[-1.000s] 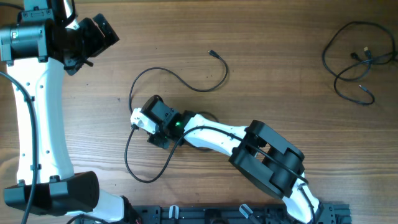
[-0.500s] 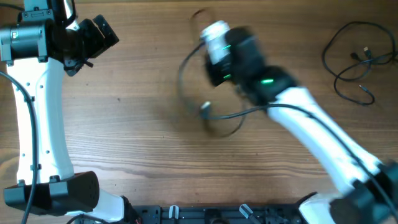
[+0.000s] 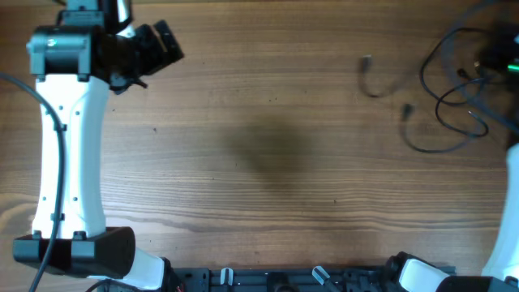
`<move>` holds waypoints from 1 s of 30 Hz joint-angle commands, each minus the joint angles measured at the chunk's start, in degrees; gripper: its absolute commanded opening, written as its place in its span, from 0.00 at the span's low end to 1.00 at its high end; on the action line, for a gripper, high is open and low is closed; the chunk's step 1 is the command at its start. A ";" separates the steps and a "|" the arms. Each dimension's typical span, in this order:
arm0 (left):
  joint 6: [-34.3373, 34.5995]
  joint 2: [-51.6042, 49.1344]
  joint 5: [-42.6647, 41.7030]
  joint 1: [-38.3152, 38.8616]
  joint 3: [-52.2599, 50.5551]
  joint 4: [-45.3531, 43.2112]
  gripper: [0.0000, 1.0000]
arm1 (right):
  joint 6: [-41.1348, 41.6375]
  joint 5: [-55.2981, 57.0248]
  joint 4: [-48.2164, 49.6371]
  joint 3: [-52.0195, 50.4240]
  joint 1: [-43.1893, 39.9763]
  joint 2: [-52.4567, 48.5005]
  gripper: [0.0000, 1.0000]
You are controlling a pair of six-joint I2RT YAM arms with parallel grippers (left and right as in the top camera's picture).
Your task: Untangle cables
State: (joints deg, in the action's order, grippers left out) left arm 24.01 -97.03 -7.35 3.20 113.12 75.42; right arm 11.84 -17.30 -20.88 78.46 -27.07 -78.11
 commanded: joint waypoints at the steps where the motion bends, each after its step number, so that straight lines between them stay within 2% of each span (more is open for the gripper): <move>1: -1.31 1.46 0.15 4.74 0.52 -1.57 1.00 | 5.31 -7.52 2.36 0.46 -8.68 -0.20 0.04; 3: -1.31 1.46 0.15 7.34 0.52 -2.80 1.00 | 5.29 -8.52 2.40 0.46 -10.64 -1.25 0.04; 4: -1.31 1.46 0.15 8.13 0.52 -3.19 1.00 | 5.29 -8.55 2.32 0.46 -10.67 -1.70 0.22; 7: -1.31 1.46 0.15 9.35 0.52 -3.43 1.00 | 6.49 -10.05 1.77 0.46 -10.19 -2.80 0.99; 10: -1.29 1.46 0.15 9.33 0.52 -3.39 1.00 | 6.80 -12.63 0.90 0.46 -10.08 -2.95 1.00; 15: -1.29 1.46 0.11 9.33 0.52 -1.73 1.00 | 6.01 -31.36 -3.74 0.46 -9.88 -2.89 1.00; 18: -1.29 1.46 0.13 9.33 0.52 -1.05 1.00 | -0.17 -39.65 -10.32 0.46 -6.64 -2.21 1.00; 21: -1.29 1.46 0.13 9.33 0.52 -1.05 1.00 | -7.52 -36.30 -18.75 0.46 -0.11 0.76 1.00; 25: -1.29 1.46 0.13 9.33 0.52 -1.05 1.00 | -12.02 -22.32 -26.86 0.46 12.52 6.45 1.00; 26: -1.29 1.46 0.13 9.33 0.52 -1.05 1.00 | -12.39 -15.93 -29.44 0.46 17.35 8.79 1.00; 28: -1.29 1.46 0.13 9.33 0.52 -1.03 1.00 | -7.32 -8.48 -32.44 0.46 24.26 12.44 1.00; 30: -1.29 1.46 0.13 9.33 0.52 -1.05 1.00 | -0.31 -8.39 -35.15 0.46 28.59 14.73 1.00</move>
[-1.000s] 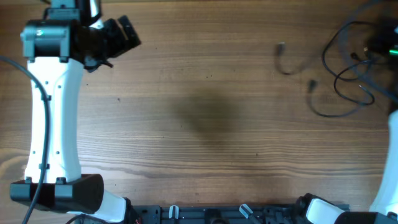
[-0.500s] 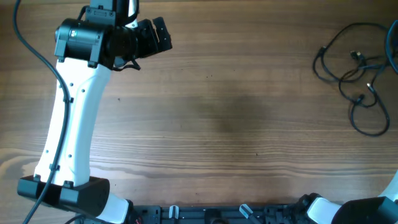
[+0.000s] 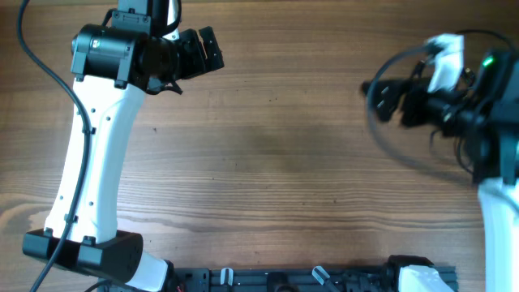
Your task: Untangle cables
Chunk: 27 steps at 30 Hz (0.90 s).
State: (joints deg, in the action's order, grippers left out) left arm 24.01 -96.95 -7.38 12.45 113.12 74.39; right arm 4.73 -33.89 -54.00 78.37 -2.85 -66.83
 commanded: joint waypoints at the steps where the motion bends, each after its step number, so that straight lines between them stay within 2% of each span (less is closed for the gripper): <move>1: -1.29 1.38 0.15 0.09 0.52 -0.02 1.00 | 8.31 8.26 -4.09 0.55 5.97 4.46 1.00; 5: -1.29 1.38 0.15 0.09 0.52 -0.02 1.00 | -0.70 10.95 -4.81 0.26 6.78 6.91 1.00; 9: -1.31 1.38 0.15 0.09 0.52 -0.02 1.00 | -5.35 12.02 -3.69 -1.31 6.78 10.51 1.00; 12: -1.29 1.38 0.15 0.09 0.52 -0.02 1.00 | -7.80 13.40 2.51 -7.08 6.75 15.65 1.00; 16: -1.29 1.38 0.15 0.09 0.52 -0.02 1.00 | -7.80 16.55 24.63 -26.25 6.21 30.51 1.00; 20: -1.29 1.38 0.15 0.09 0.52 -0.02 1.00 | -7.80 17.79 42.34 -45.44 4.35 44.85 1.00; 22: -1.29 1.38 0.15 0.09 0.52 -0.02 1.00 | -7.74 18.58 46.93 -53.13 3.19 51.21 1.00; 27: -1.29 1.38 0.15 0.09 0.52 -0.02 1.00 | -7.74 23.80 50.62 -69.96 2.71 65.31 1.00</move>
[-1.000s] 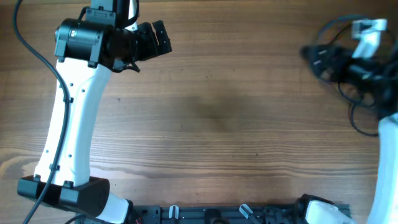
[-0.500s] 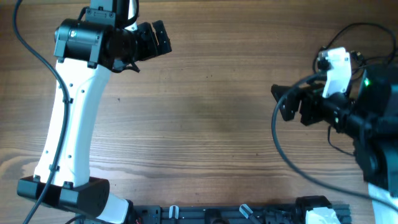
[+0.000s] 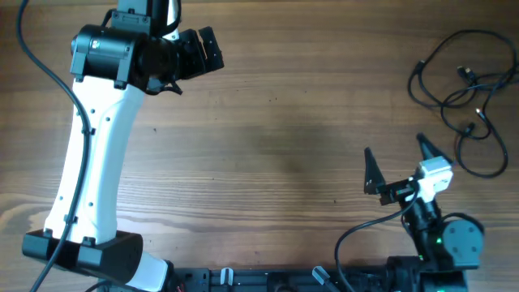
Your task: Untangle cables
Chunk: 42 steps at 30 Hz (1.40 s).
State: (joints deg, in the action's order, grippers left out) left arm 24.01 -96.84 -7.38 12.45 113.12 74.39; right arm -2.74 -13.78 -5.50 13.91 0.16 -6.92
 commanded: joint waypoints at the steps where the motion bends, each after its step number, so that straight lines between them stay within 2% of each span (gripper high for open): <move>1: -1.29 1.27 0.15 0.09 0.52 0.00 1.00 | -0.09 3.67 2.08 -7.13 -0.31 6.58 1.00; 11: -1.29 1.27 0.15 0.09 0.52 -0.02 1.00 | 2.40 3.65 6.49 -13.70 -0.31 6.73 1.00; 26: -1.31 1.27 0.15 0.09 0.52 -0.02 1.00 | 2.78 3.67 6.34 -13.62 -0.28 6.64 1.00; 29: -4.15 1.86 7.30 -0.07 0.52 0.46 1.00 | 2.75 3.67 6.34 -13.62 -0.28 6.64 1.00; 31: -4.63 6.27 12.11 0.20 0.26 1.07 1.00 | 2.75 3.65 6.34 -13.62 -0.28 6.64 1.00; 35: -7.58 14.84 11.98 -0.11 -4.72 -6.19 1.00 | 2.75 3.67 6.34 -13.62 -0.28 6.64 1.00; 39: -7.54 25.94 11.17 -1.92 -16.92 -17.25 1.00 | 2.75 3.67 6.34 -13.62 -0.28 6.64 1.00; 42: -7.54 37.48 6.97 -4.90 -32.39 -26.95 1.00 | 2.75 3.67 6.34 -13.62 -0.28 6.64 1.00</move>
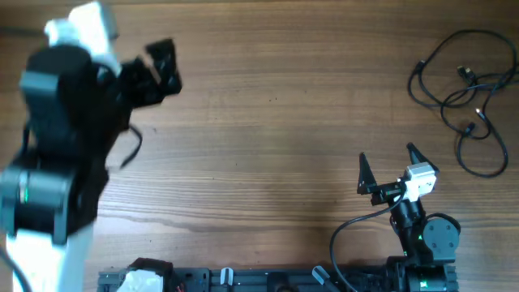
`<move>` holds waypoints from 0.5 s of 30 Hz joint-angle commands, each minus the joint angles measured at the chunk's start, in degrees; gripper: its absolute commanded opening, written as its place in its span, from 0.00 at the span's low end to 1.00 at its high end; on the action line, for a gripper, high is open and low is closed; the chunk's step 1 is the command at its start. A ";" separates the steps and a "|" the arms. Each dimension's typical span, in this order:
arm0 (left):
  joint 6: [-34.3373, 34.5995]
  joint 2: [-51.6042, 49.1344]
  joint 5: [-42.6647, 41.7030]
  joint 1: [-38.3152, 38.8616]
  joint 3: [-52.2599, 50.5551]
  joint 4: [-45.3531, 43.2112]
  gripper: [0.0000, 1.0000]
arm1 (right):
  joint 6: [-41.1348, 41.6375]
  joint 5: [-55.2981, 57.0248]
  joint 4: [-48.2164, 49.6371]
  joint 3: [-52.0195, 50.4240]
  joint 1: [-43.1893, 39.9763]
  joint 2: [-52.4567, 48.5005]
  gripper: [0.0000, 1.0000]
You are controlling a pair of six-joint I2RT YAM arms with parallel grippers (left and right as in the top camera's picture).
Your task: Untangle cables
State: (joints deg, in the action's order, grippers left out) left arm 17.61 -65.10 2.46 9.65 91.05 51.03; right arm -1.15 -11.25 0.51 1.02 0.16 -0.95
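The black cables (461,91) lie in loose crossing loops at the table's far right corner, with small plugs among them. My right gripper (387,165) sits low near the front edge, well short of the cables. It is open, its two dark fingers spread wide with nothing between them. My left gripper (162,66) hangs over the far left of the table, a long way from the cables. It is blurred by motion, so its jaws cannot be read, and no cable shows at it.
The wooden table (276,138) spans the overhead view. A black rail (268,280) with clips runs along the front edge. The left arm's bulky body (57,154) covers the left side.
My left arm has pulled back toward the left edge and is blurred, with its gripper now lower and further left. The right gripper has shifted slightly left, still open. The cables have not moved.
At first the cables lay spread out, two loose ends reaching toward the middle, and the right arm was at the edge. Then the right gripper was over them, blurred. Later it was back at the front edge, open, leaving the cables bunched further right, where they stay.
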 commanded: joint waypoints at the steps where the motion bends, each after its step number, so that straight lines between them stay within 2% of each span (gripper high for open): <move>1: -1.14 11.02 -3.54 -3.13 -18.27 -8.72 1.00 | 1.18 1.14 0.33 -0.72 -0.28 0.68 1.00; 5: -0.87 27.12 -3.54 -4.72 -41.64 -24.96 1.00 | 1.18 1.11 0.33 -0.72 -0.28 0.68 1.00; 8: -0.90 36.79 -3.69 -5.88 -54.55 -34.49 1.00 | 1.18 1.14 0.33 -0.72 -0.28 0.68 1.00; 15: -1.36 52.04 -2.78 -7.17 -72.72 -45.44 1.00 | 1.18 1.11 0.33 -0.72 -0.28 0.68 1.00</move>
State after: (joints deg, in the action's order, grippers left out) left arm 17.19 -17.76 -0.51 3.36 23.73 8.23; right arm -1.13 -10.85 0.51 0.45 0.16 -0.89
